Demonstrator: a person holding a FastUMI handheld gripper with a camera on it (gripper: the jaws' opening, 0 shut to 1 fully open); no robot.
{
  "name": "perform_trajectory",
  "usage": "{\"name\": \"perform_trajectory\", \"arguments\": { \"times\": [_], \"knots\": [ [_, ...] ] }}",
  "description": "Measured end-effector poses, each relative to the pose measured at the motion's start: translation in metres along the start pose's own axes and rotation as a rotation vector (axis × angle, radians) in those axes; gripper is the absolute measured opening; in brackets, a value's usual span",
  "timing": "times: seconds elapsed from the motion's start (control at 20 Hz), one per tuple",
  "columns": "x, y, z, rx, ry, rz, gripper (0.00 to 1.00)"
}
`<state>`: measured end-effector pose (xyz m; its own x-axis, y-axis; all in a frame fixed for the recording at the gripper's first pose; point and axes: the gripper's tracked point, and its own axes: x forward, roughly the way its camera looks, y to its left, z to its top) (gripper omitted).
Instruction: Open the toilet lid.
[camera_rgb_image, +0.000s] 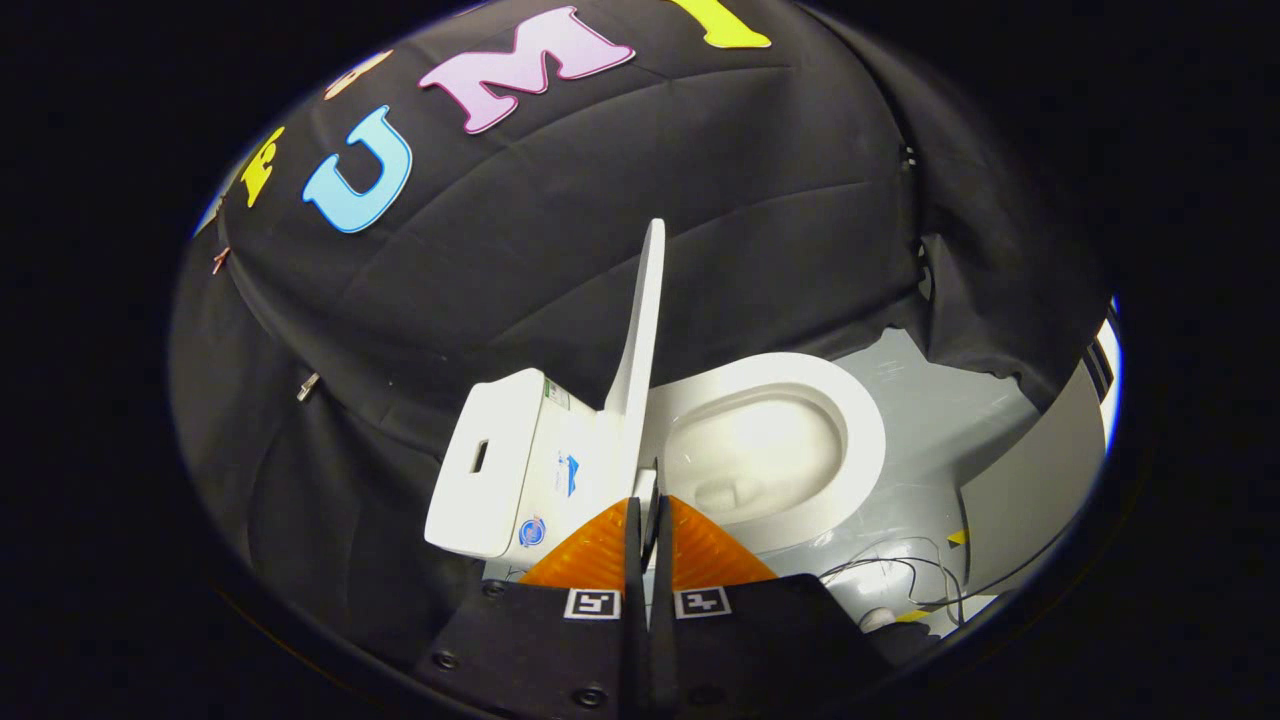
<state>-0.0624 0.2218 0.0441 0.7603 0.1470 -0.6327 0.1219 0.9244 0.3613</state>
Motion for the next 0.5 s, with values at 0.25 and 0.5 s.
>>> {"name": "perform_trajectory", "arguments": {
  "times": [0.25,0.5],
  "knots": [
    [0.0,0.025,-0.001,-0.047,-0.005,-0.023,0.05],
    [0.0,0.049,-0.001,-0.089,-0.017,-0.044,0.05]
  ]
}}
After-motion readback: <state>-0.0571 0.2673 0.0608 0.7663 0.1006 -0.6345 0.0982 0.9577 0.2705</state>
